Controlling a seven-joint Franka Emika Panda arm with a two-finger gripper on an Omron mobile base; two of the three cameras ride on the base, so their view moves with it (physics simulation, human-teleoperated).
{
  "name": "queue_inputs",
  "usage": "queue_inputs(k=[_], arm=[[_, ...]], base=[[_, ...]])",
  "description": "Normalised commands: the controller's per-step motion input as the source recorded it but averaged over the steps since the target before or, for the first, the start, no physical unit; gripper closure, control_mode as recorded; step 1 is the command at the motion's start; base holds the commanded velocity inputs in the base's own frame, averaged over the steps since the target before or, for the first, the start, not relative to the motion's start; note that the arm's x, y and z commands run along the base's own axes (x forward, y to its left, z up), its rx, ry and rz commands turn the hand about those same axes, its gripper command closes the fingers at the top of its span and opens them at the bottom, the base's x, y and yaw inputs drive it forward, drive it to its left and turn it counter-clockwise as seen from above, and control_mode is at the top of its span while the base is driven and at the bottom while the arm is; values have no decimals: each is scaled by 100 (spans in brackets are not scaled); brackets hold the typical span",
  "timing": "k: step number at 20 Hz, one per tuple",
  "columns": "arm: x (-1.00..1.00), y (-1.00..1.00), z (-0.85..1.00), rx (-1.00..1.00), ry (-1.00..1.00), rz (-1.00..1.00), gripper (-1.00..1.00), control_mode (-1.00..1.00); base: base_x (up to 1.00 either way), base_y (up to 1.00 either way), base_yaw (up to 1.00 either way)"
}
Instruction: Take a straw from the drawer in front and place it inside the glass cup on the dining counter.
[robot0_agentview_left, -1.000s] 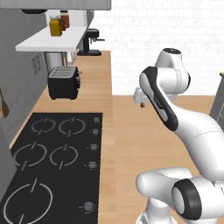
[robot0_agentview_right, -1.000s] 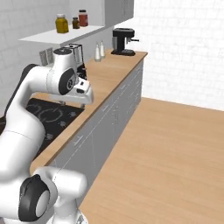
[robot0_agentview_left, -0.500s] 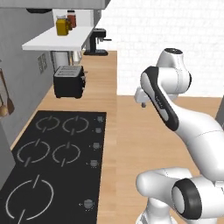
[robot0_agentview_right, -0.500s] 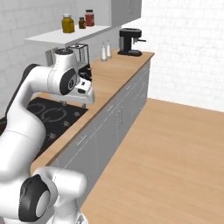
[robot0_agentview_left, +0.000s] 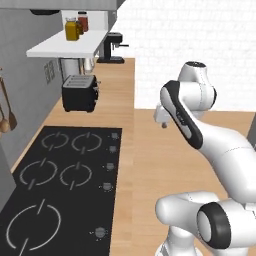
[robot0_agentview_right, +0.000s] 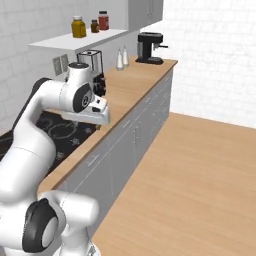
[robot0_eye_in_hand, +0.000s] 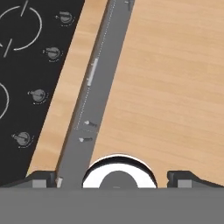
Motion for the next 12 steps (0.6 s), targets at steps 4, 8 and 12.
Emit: queue_inputs(k=[4,8,12], arm=[[30,-76,-90,33,9,-11,-100,-100],[38,-91,-100,48,23,-2,-100,-100],[35,-71,-100,50,28,0,-100,-100]], base=[[0,0,0],[0,0,0],[0,0,0]])
